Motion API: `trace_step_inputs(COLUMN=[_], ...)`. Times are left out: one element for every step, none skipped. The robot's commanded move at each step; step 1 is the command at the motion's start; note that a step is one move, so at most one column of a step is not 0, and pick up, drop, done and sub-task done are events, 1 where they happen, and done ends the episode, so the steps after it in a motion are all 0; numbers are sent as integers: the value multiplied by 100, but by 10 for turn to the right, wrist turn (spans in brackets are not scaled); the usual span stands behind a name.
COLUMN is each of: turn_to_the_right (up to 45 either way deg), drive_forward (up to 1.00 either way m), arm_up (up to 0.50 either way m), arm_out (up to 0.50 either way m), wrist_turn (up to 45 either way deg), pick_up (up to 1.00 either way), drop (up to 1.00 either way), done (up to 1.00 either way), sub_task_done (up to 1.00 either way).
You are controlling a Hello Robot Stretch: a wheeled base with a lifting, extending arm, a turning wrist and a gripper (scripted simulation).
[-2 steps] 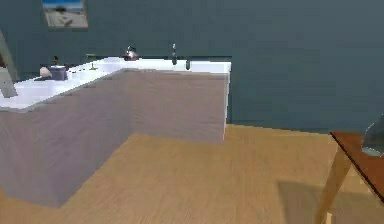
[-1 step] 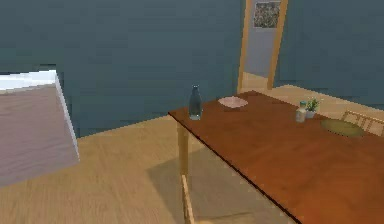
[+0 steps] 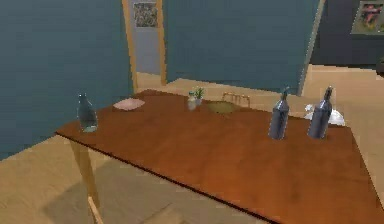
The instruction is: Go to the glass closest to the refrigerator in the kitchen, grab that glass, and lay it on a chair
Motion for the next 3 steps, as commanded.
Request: trace_step_inputs(turn_to_the_right=[-450, -210, 450], drive_forward=[0, 0, 0], arm_up=[0, 0, 0], arm_out=[0, 0, 0], wrist_turn=[0, 0, 0], pick_up=[0, 0, 0], drop=[0, 0, 0], done=[0, 0, 0], sub_task_done=[0, 0, 0])
